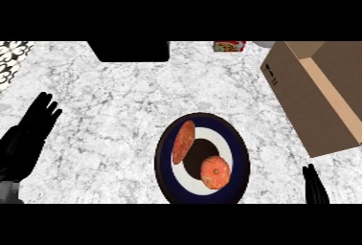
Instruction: Pick the squash from the plate and place it in the cardboard box
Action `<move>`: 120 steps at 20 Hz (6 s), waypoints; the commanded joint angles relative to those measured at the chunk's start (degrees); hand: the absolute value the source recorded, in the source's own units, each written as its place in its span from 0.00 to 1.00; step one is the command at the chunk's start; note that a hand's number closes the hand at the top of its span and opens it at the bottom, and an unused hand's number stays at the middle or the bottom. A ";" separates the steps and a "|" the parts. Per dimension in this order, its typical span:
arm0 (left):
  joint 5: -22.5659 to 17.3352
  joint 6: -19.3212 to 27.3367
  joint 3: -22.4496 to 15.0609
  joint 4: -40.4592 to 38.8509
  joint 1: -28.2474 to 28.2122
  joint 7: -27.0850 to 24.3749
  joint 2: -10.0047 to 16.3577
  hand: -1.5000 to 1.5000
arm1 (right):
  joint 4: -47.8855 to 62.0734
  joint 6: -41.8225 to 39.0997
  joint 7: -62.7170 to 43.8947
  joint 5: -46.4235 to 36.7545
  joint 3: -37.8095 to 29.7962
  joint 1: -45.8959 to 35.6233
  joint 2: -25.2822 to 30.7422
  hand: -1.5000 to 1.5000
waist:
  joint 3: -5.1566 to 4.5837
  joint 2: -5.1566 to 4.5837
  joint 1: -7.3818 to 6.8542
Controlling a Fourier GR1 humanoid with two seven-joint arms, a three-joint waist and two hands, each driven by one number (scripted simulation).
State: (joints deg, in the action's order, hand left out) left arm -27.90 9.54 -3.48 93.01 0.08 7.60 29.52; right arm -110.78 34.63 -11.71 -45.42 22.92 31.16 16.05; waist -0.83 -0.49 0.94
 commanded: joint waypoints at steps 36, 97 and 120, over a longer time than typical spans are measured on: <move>3.58 -3.33 2.71 2.12 -0.34 3.89 -3.25 0.50 | 0.71 -42.22 -65.80 -14.17 16.69 -33.50 -16.01 0.00 | 0.82 0.56 -1.35; 10.04 -10.40 10.33 -1.66 3.76 6.69 -12.07 0.50 | 22.70 -39.36 -51.93 -12.55 7.25 -38.19 -15.88 1.00 | 0.82 0.50 -0.83; 12.47 -10.20 9.68 2.62 0.39 7.62 -13.05 0.50 | 48.45 -39.11 -35.21 -13.23 -11.75 -86.25 -4.09 1.00 | 0.82 0.80 -0.83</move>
State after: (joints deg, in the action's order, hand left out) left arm -16.65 -1.42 6.80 95.03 1.13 15.20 17.20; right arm -57.46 -3.60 -44.22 -56.90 11.82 -52.16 10.05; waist -0.02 0.09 -0.47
